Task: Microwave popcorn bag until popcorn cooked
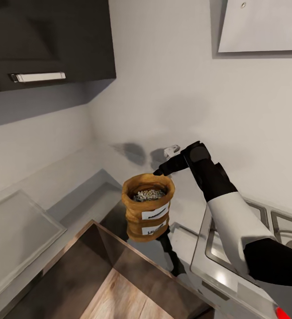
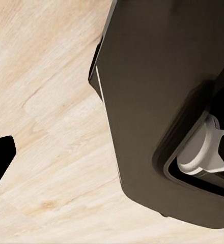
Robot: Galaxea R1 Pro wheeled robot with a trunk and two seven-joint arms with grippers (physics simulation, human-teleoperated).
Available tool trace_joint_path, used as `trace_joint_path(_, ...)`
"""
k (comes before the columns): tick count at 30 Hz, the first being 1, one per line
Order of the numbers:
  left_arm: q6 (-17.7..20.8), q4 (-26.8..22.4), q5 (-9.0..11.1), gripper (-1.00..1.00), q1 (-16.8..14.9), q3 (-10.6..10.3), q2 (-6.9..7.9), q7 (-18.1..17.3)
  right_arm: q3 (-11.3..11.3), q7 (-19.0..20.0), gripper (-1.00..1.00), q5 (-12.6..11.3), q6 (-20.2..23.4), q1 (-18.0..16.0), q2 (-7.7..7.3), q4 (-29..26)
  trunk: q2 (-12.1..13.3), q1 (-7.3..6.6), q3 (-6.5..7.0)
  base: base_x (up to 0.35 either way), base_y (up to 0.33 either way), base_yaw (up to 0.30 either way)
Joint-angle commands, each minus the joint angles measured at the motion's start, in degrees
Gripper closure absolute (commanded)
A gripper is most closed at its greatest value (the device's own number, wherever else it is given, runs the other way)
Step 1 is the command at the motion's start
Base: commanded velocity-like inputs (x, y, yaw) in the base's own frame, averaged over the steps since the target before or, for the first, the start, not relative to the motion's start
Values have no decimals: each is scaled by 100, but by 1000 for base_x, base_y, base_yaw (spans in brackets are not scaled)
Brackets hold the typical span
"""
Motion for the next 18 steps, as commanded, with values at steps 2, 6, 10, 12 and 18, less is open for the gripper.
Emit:
trace_joint_path(2, -21, -4, 17, -100, -1, 10, -4, 17, -5, 53, -100, 60, 15, -5, 1, -4, -8, 3, -9, 22, -3, 0)
trace_joint_path(6, -14, 0, 17, -100, -3, 12, -2, 16, -23, 53, -100, 63, 15, -5, 2, -4, -8, 3, -9, 4, -1, 0)
trace_joint_path(10, -17, 0, 17, -100, -3, 12, -2, 14, -32, 53, -100, 70, 15, -5, 2, 2, -8, 3, -9, 0, 0, 0)
trace_joint_path(12, -18, -2, 17, -100, -3, 12, -2, 14, -34, 53, -100, 71, 15, -5, -2, 20, -8, 3, -9, 0, 0, 0)
trace_joint_path(18, -21, 0, 17, -100, 0, 12, -2, 14, -21, 53, -100, 63, 15, -5, -15, 9, -8, 3, -9, 0, 0, 0)
